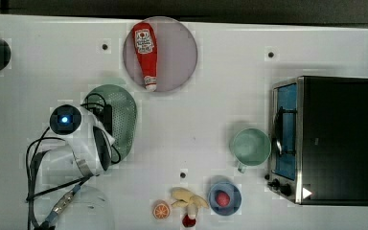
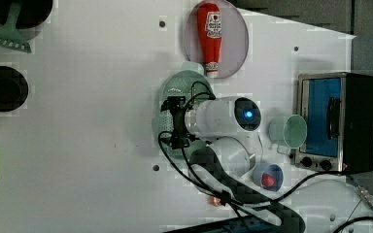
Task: Drag strainer right to left.
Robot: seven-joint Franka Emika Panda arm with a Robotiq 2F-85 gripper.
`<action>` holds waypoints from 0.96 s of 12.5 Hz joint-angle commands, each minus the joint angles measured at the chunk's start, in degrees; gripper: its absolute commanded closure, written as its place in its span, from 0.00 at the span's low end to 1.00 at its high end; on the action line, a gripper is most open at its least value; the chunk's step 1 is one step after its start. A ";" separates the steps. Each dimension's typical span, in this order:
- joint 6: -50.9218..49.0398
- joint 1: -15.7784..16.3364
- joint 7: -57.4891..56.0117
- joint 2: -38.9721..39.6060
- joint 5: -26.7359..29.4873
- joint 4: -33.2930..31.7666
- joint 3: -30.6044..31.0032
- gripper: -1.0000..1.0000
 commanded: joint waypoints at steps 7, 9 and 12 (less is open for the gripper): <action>-1.83 7.57 7.32 3.75 2.72 8.33 1.36 0.00; -1.71 8.66 7.30 4.70 4.28 10.03 1.36 0.00; -1.74 10.00 7.37 6.21 4.54 12.44 1.35 0.00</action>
